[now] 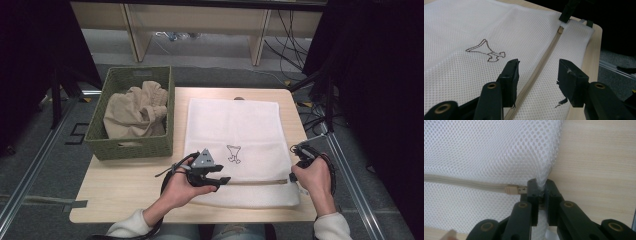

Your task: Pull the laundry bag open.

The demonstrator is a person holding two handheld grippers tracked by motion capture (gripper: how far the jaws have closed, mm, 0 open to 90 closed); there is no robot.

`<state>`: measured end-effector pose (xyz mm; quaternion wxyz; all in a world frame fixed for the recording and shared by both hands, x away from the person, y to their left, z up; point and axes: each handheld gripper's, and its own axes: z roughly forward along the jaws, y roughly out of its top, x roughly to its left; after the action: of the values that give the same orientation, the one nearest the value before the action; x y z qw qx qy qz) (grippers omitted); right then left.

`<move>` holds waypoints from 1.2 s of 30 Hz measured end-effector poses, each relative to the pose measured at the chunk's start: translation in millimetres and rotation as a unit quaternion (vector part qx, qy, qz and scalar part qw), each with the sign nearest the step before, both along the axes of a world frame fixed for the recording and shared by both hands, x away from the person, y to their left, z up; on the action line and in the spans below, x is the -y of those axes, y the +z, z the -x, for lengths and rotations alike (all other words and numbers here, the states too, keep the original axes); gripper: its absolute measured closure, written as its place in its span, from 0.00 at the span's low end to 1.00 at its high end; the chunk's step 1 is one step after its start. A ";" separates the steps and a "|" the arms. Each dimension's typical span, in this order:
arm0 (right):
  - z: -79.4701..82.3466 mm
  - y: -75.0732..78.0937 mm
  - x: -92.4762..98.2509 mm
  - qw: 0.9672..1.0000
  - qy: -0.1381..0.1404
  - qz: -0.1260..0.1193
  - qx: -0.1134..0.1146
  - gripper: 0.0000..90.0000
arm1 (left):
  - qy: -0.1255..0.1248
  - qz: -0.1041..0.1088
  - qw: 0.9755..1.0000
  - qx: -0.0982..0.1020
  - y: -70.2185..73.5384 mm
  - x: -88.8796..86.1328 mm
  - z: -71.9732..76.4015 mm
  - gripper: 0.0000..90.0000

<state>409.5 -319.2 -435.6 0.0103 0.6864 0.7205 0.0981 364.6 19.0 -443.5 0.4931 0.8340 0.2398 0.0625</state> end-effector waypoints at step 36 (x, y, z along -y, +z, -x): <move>5.7 22.9 -4.7 1.000 0.003 -0.010 0.027 0.94 | -0.057 0.001 0.998 -0.022 -15.3 72.1 -11.1 0.53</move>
<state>403.9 -314.5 -412.7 0.0223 0.6818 0.7207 0.1239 375.7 -53.1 -458.8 0.4917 0.8467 0.2027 0.0161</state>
